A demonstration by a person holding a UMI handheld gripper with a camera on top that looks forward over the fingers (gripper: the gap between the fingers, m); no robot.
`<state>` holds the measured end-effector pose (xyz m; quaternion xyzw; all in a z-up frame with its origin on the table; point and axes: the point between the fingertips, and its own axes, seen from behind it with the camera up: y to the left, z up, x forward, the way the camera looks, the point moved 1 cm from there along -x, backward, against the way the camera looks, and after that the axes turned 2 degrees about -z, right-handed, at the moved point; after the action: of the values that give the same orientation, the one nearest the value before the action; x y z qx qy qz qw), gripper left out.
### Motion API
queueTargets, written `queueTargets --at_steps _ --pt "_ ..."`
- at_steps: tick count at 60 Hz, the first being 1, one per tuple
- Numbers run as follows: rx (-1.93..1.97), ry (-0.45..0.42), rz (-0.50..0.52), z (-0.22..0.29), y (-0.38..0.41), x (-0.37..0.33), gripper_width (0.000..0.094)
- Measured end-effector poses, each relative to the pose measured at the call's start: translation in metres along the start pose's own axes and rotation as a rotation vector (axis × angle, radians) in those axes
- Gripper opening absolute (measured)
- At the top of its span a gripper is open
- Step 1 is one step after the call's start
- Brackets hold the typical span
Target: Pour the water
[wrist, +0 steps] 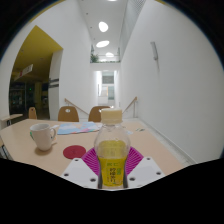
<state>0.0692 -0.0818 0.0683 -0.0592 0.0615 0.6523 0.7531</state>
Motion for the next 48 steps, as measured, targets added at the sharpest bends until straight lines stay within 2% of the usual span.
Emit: queueTargets --at_steps 4,10,21,25,30,35,41,47,48 --pt "-0.058 0.004 -0.026 -0.001 0.0 0.005 0.0281" --pt "-0.211 -0.027 -0.047 0.03 0.005 0.019 0.0281" --pt "-0.785 -0.186 -0.11 0.138 0.049 0.043 0.0278" --pt "-1.018 -0.267 -0.147 0.157 0.098 0.059 0.0278" --pt "-1.321 -0.324 -0.152 0.179 0.138 0.064 0.0277" --pt "-1.689 -0.392 -0.164 0.165 0.185 0.079 0.0281" --pt "-2.02 -0.41 -0.139 0.142 0.21 0.082 0.0281" --pt "-2.205 -0.374 -0.123 0.116 0.211 0.082 0.0282" --pt "-2.202 -0.361 -0.096 0.116 0.216 0.09 0.0282"
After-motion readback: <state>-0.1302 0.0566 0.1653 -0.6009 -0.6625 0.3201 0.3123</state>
